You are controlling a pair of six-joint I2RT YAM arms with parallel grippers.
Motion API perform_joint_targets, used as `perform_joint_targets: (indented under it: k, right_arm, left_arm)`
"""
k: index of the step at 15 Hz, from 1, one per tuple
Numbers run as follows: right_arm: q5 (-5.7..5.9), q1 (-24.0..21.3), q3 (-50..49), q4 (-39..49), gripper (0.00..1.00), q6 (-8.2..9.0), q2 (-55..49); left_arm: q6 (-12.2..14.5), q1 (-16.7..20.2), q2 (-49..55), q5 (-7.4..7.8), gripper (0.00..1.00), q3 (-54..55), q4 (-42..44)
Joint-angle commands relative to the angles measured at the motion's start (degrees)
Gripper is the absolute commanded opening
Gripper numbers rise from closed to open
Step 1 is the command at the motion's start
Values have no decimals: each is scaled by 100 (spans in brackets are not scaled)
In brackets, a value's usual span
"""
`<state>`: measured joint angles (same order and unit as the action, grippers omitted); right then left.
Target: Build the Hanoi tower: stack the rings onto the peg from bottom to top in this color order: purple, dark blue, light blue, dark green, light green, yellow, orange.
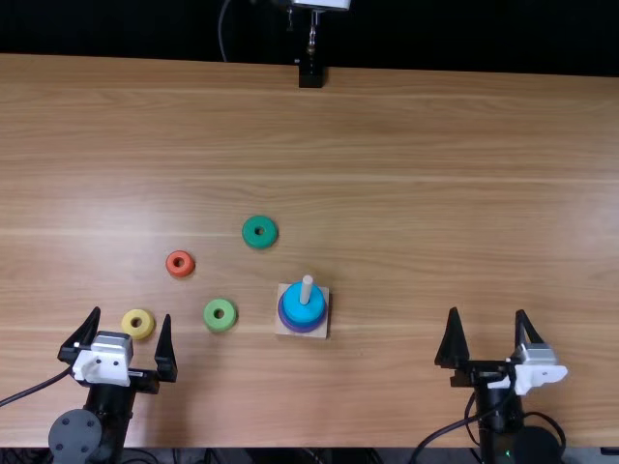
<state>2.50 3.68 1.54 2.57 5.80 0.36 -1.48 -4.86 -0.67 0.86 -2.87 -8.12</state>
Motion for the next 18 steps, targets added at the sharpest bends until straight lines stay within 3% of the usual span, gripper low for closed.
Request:
perform_joint_targets:
  k: [1,2,5,18]
  right_arm:
    - [-60,-61,-84,22,100,-464,-36]
    - [-60,-61,-84,-63,100,-549,-36]
    - [-39,-61,-84,-611,100,-559,-36]
    - [-50,-61,-84,-611,100,-570,-36]
  left_arm:
    - [63,47,67,19,100,287,-63]
    - [63,47,67,19,100,287,-63]
    - [63,47,67,19,100,287,-63]
    - [63,47,67,19,100,287,-63]
